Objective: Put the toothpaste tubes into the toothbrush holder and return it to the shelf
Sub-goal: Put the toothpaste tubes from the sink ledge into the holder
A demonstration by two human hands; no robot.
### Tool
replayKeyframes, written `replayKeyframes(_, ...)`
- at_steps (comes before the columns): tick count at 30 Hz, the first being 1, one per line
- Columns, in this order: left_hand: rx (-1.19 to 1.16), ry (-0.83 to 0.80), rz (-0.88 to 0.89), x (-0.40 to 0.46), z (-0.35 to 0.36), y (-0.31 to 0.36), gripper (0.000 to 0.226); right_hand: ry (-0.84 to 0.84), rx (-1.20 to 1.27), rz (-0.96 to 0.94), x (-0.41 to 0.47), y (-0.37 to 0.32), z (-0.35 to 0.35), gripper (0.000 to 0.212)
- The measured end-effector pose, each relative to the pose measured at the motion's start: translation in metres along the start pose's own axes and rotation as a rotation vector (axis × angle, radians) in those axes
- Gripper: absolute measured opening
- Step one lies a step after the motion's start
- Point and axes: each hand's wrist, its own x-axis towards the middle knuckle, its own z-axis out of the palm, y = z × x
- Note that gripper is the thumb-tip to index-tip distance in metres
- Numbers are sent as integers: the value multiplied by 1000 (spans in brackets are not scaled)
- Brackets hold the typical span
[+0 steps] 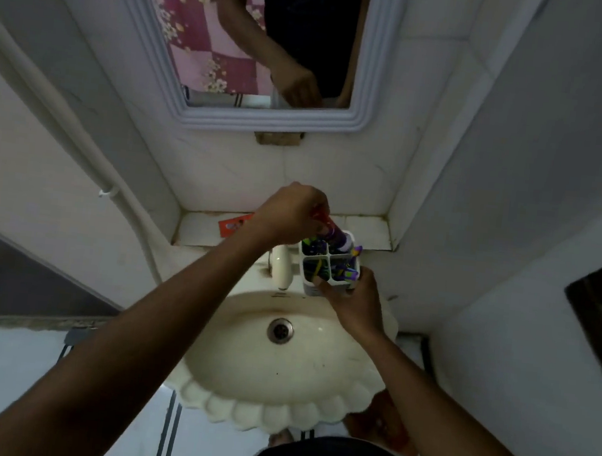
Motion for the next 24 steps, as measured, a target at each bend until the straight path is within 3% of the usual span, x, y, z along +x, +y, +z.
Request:
replayKeyframes(4,92,-44,13,20,25,5,27,-29,-26,-6,-9,-12,-6,106)
replayKeyframes(9,-48,25,34,28,35,9,19,-35,-96,-6,-12,-16,-12,103)
replayKeyframes(14,-369,147,-73,15,39,-1,9,-25,-144,-8,-11,-18,-16,86)
replayKeyframes(21,-783,327,-279,-18,40,-53,18,-19,-115,9,-12,-17,-15,78)
replayKeyframes(24,-824,353,-378,-34,47,-78,21,3,-97,5,-12,-15,-14,74)
